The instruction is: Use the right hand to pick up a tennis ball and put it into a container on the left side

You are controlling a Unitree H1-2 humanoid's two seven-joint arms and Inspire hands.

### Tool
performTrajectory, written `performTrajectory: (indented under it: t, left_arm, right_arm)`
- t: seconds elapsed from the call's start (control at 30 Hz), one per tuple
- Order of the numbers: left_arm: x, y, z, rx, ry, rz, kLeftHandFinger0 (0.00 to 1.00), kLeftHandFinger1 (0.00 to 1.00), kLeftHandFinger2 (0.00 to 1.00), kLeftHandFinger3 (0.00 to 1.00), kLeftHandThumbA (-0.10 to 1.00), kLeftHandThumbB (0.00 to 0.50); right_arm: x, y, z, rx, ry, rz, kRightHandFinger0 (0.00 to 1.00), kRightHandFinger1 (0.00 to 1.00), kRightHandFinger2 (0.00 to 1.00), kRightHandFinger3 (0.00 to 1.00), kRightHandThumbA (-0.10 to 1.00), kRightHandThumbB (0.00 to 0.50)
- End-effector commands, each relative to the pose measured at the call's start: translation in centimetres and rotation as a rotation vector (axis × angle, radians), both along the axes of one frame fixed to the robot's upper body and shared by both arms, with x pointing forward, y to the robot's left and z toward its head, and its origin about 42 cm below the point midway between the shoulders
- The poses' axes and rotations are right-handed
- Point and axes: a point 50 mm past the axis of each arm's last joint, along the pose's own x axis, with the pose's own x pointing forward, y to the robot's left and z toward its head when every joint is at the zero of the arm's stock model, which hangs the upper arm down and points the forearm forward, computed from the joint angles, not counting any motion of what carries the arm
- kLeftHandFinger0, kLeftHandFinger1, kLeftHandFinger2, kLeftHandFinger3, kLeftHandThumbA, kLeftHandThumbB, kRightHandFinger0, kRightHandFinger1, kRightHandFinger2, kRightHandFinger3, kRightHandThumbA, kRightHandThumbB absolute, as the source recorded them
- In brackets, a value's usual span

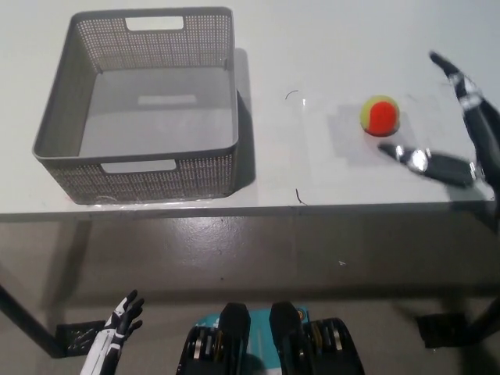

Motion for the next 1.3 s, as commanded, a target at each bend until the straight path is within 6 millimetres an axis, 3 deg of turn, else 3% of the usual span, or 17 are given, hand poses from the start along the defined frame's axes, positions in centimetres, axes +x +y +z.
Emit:
performTrajectory:
  t: [0.0,0.1,0.37,0.6,0.83,1.27]
  left_arm:
    - [-0.2,0.8,0.5,0.023,-0.044,-0.014,1.00,1.00,1.00,1.00,0.99,0.252]
    - [-0.1,1.0,0.6,0.026,-0.045,-0.015,1.00,1.00,1.00,1.00,1.00,0.253]
    - [-0.2,1.0,0.5,0.034,-0.040,-0.014,1.00,1.00,1.00,1.00,1.00,0.258]
    - [-0.1,0.9,0.5,0.030,-0.037,-0.018,1.00,1.00,1.00,1.00,1.00,0.262]
    - [-0.1,1.1,0.5,0.039,-0.042,-0.023,1.00,1.00,1.00,1.00,1.00,0.255]
    - [0.2,1.1,0.6,0.048,-0.042,-0.030,1.00,1.00,1.00,1.00,1.00,0.264]
  right_arm:
    - [3.8,0.0,2.4,-0.139,0.040,-0.093,1.00,1.00,1.00,1.00,1.00,0.411]
    - [6.9,0.8,3.2,-0.196,0.102,-0.111,1.00,1.00,1.00,1.00,1.00,0.420]
    - [12.4,2.0,4.7,-0.318,0.256,-0.138,1.00,1.00,1.00,1.00,1.00,0.454]
    - [15.3,2.6,4.9,-0.362,0.362,-0.169,1.00,1.00,1.00,1.00,1.00,0.459]
    - [16.8,2.3,4.2,-0.364,0.422,-0.197,1.00,1.00,1.00,1.00,1.00,0.436]
    - [18.9,1.5,4.6,-0.426,0.485,-0.237,1.00,1.00,1.00,1.00,1.00,0.457]
